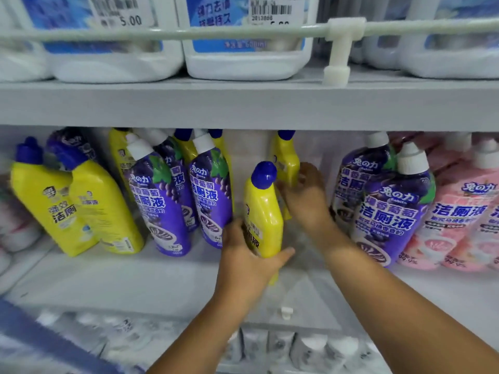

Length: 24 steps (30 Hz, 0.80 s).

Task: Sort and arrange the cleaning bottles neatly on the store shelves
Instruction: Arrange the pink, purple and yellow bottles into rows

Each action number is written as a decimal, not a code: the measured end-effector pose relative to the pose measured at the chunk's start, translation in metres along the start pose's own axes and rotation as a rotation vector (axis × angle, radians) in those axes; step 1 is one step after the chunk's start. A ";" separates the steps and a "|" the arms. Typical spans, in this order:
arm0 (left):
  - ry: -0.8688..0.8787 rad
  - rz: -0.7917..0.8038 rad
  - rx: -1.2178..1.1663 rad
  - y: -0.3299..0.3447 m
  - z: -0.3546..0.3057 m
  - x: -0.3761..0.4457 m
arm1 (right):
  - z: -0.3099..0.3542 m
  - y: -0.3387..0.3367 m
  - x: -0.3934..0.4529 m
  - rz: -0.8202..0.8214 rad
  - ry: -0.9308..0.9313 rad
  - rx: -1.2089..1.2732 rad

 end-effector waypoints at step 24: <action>-0.280 -0.645 0.303 -0.312 0.139 0.007 | 0.088 0.183 -0.164 0.542 0.128 0.326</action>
Point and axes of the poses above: each hand's wrist, its own x-axis towards the middle knuckle, its own y-axis out of the palm, z = x × y, the point moved 10 cm from there along x, towards the middle knuckle, and after that the axes turned 7 degrees about x, right-handed, at the moved point
